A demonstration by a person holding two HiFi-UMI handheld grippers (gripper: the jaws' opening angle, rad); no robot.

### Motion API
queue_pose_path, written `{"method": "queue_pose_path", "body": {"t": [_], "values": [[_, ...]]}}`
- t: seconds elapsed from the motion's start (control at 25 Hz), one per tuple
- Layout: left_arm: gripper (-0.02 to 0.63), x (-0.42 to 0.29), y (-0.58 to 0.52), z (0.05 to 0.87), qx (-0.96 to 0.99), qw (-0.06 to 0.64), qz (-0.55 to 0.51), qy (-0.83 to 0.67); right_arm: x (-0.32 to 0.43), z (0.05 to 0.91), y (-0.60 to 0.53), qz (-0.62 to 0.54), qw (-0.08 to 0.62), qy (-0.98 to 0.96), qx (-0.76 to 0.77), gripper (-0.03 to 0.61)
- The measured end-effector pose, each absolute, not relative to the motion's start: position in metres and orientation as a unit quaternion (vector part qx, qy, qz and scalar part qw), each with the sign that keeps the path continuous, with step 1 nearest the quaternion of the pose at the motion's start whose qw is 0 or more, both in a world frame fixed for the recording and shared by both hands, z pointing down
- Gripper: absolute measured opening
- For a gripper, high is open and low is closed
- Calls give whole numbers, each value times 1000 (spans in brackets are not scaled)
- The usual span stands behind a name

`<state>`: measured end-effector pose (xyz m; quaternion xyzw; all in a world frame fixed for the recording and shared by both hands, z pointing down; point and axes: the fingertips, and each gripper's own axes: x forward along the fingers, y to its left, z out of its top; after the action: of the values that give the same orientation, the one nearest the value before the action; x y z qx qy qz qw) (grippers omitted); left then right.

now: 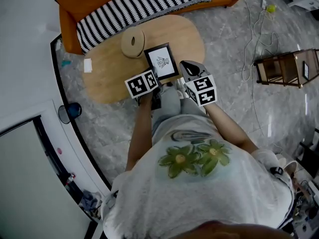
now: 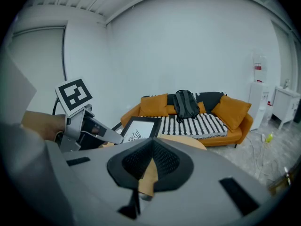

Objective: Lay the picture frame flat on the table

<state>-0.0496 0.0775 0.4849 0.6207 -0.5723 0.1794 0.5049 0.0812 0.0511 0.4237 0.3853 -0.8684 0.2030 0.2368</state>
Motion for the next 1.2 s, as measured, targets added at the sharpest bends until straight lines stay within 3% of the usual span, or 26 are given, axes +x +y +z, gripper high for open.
{"method": "queue_pose_path", "body": {"t": [1.2], "values": [[80,-61,17,549,627,509,230,-543,58,478,-24,237,269,-858,367,7]]}}
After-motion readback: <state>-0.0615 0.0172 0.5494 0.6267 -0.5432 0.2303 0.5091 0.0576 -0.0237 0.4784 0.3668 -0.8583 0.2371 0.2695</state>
